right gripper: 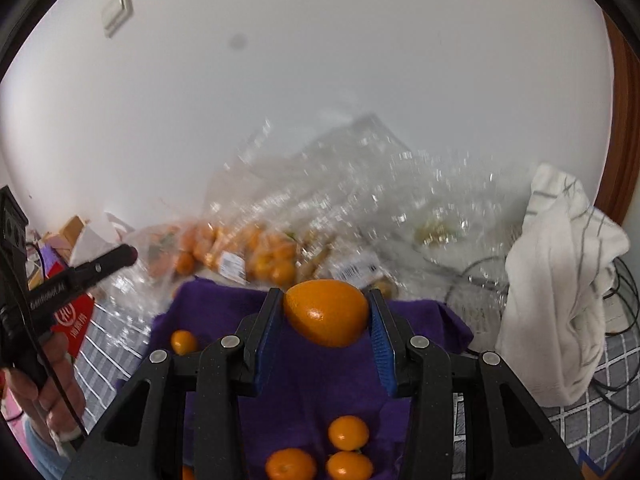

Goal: Organize fruits
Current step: 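Lift the oval orange over the towel while the left carries the red fruit there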

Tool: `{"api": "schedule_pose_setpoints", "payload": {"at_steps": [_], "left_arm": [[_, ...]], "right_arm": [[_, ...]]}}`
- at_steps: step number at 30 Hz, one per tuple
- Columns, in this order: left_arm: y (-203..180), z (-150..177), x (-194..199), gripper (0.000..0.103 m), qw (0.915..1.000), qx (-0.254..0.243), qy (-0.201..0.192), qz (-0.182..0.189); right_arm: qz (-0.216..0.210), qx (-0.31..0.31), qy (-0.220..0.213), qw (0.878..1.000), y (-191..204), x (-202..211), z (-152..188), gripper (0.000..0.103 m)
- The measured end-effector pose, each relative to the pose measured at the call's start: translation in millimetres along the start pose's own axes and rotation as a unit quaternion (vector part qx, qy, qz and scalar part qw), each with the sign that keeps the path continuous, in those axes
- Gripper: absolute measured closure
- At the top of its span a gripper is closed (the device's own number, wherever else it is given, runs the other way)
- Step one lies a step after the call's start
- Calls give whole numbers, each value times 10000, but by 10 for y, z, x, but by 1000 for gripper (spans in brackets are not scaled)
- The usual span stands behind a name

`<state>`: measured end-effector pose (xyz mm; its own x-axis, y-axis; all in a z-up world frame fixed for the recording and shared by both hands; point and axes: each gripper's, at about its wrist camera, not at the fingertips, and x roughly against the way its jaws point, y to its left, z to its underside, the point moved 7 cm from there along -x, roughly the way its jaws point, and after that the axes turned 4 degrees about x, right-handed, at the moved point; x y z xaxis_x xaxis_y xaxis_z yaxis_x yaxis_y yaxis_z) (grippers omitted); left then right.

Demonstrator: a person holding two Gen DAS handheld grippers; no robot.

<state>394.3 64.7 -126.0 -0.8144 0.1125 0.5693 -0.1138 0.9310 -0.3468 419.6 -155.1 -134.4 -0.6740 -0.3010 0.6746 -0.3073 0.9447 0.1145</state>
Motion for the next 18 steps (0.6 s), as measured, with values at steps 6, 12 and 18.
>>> {"api": "schedule_pose_setpoints", "payload": {"at_steps": [6,12,18], "left_arm": [[123,77,-180,80,9991,-297,70,-302],[240,136,-339,80,9992,-21,379,-123],[269,201,-448,80,9983,86,579,6]], "right_arm": [[-244,-313,552,9977,-162,-342,240,61],[12,-305,1039,9941,-262,-631,455,61],[177,-180,1203,9924,-322,-759,540,61]]}}
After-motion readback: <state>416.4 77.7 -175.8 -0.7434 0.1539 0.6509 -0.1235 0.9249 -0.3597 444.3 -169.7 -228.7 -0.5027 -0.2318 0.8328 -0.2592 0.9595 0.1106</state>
